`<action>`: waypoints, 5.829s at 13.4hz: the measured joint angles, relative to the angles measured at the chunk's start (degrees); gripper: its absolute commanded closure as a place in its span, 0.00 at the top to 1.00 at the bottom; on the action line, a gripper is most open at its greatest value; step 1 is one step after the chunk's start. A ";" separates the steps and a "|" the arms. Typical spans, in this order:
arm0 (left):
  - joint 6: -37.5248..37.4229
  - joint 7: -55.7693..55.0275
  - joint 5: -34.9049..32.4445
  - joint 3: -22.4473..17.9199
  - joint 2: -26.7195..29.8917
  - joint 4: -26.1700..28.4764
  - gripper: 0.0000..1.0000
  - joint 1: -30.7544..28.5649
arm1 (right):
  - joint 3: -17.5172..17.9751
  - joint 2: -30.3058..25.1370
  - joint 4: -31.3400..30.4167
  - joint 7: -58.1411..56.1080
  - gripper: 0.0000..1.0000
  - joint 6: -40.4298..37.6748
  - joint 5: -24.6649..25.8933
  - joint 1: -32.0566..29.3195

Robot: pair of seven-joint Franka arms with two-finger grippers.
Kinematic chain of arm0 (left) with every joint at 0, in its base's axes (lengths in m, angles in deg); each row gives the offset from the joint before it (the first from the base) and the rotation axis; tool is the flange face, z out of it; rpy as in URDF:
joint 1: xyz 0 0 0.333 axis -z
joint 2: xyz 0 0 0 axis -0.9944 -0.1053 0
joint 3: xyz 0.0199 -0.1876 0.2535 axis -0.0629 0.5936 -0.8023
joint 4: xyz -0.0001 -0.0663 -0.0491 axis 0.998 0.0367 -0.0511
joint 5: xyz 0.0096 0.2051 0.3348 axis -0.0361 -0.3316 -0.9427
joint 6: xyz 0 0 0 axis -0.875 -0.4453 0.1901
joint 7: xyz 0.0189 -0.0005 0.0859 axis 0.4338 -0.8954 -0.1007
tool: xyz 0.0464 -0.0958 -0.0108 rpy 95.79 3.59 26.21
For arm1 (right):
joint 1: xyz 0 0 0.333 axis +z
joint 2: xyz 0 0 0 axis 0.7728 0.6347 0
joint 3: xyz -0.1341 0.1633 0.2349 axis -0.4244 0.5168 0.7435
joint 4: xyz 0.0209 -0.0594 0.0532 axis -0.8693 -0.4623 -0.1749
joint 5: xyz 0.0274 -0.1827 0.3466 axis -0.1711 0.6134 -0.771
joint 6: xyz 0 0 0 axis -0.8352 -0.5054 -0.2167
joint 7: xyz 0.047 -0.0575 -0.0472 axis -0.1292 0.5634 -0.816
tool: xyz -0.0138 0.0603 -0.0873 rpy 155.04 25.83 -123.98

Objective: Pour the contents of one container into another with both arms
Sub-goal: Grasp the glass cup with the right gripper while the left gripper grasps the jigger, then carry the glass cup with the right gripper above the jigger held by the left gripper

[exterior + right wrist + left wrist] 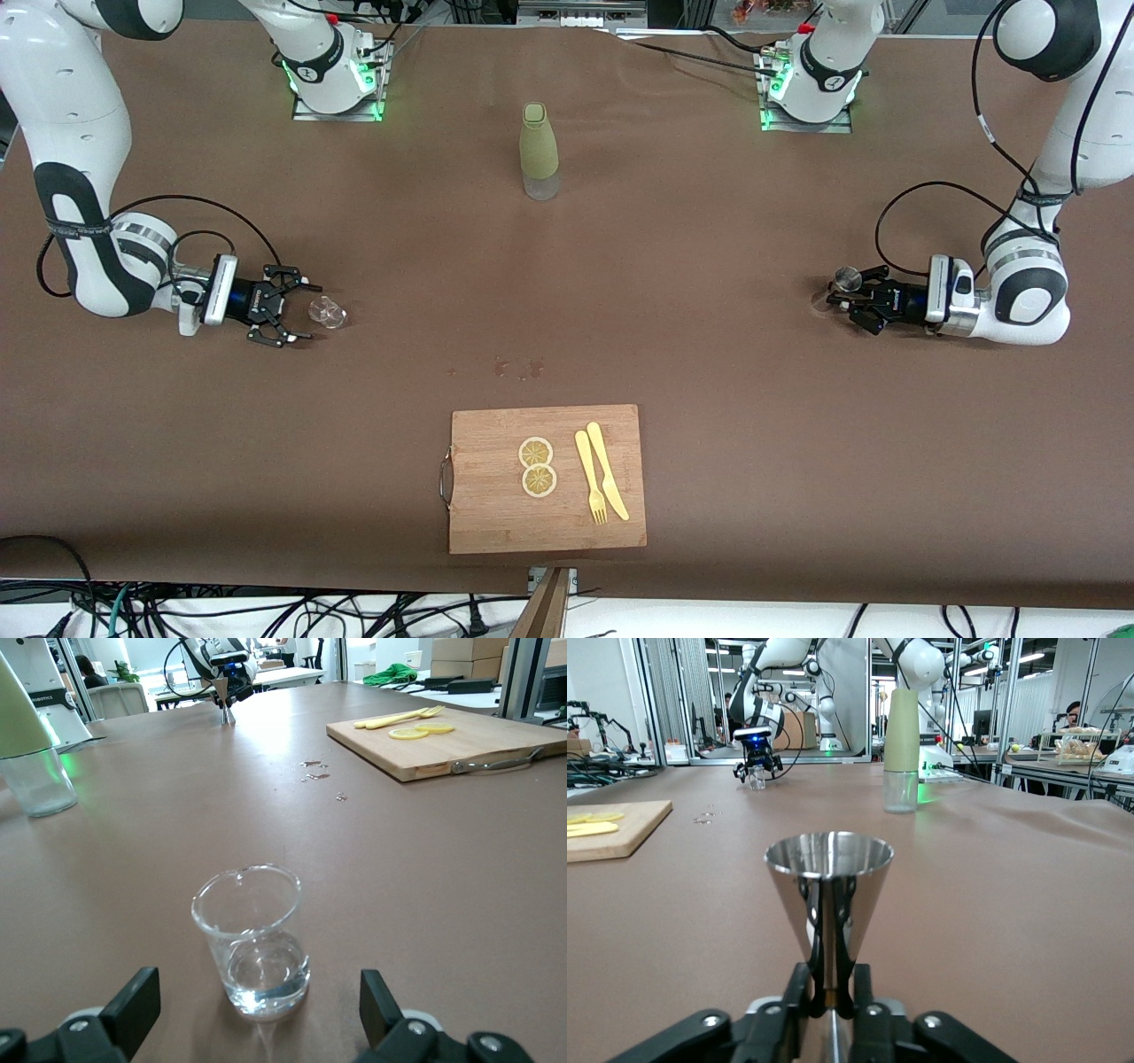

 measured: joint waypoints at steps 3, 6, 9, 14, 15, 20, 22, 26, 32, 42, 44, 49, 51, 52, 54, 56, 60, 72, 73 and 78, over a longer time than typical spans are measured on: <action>-0.01 0.00 0.00 -0.02 0.01 -0.02 0.00 0.00 | 0.22 0.00 0.16 -0.24 1.00 -0.01 -0.50 0.23; -0.01 0.00 0.11 -0.02 0.01 -0.03 0.00 0.00 | 0.40 0.01 0.16 -0.70 1.00 -0.01 -2.24 0.68; -0.01 0.00 0.17 -0.02 0.01 -0.04 0.00 0.00 | 0.49 0.23 0.14 -0.83 1.00 0.02 -3.31 1.19; 0.01 -0.67 0.18 -0.04 0.50 -0.78 0.00 0.00 | 0.56 1.82 0.13 -2.56 1.00 0.02 -6.25 2.60; 0.01 -1.13 0.18 0.01 0.74 -0.95 0.00 0.04 | 0.59 1.99 0.13 -2.60 1.00 0.02 -6.61 2.88; -0.01 -5.27 3.41 1.63 1.43 -1.14 0.00 2.30 | 1.26 2.16 0.13 -2.93 0.73 0.02 -7.90 3.56; 0.06 -7.39 5.49 2.99 1.44 -1.14 0.00 3.92 | 1.36 2.38 0.12 -4.12 0.69 0.02 -8.60 3.74; 5.08 -11.04 12.04 6.01 1.46 -1.14 0.00 10.59 | 1.39 3.23 0.09 -5.71 0.28 -0.18 -9.02 3.80; 14.25 -13.83 30.31 8.29 1.48 -0.83 0.00 26.50 | 1.43 3.27 0.10 -5.93 0.00 -0.94 -9.07 4.24; 35.18 -14.23 57.23 9.02 1.01 -0.86 0.00 48.60 | 4.47 2.06 10.84 9.83 0.00 -4.38 -10.63 4.98; 40.12 -14.44 58.58 9.02 0.73 -2.48 0.00 50.42 | 5.93 1.12 13.42 14.98 0.00 -3.48 -10.62 5.41; 47.22 -18.95 59.28 9.02 0.39 -7.22 0.00 54.46 | 9.38 -0.13 16.28 23.42 0.00 3.11 -10.19 7.93; 50.13 -21.27 59.62 8.97 -0.12 -8.93 0.00 56.56 | 11.18 -1.25 17.50 28.42 0.00 8.13 -7.24 8.85; 51.30 -23.04 59.62 8.92 -0.60 -10.21 0.00 57.58 | 11.59 -2.07 17.99 31.52 0.00 9.73 -5.10 9.74; 55.59 -27.03 59.63 8.85 -1.44 -13.47 0.00 59.75 | 11.84 -3.66 18.34 36.39 0.00 12.39 -1.78 12.29; 57.95 -29.95 59.63 8.73 -2.01 -16.38 0.00 61.61 | 11.91 -4.44 18.34 38.69 0.00 14.39 -0.39 14.66; 61.86 -33.67 59.63 8.14 -4.06 -21.04 0.00 64.26 | 12.34 -4.74 18.34 39.07 0.00 15.07 2.50 16.22; 64.99 -38.03 59.63 6.25 -8.19 -28.82 0.00 67.30 | 13.16 -10.08 17.45 39.88 0.00 14.92 15.96 16.20; 65.08 -38.08 59.63 5.86 -8.79 -29.57 0.00 67.61 | 13.29 -10.20 17.45 40.20 0.00 14.92 16.95 16.20; 65.26 -38.39 59.63 4.49 -11.01 -33.12 0.00 68.67 | 14.78 -10.57 18.08 44.80 0.00 15.64 21.82 16.20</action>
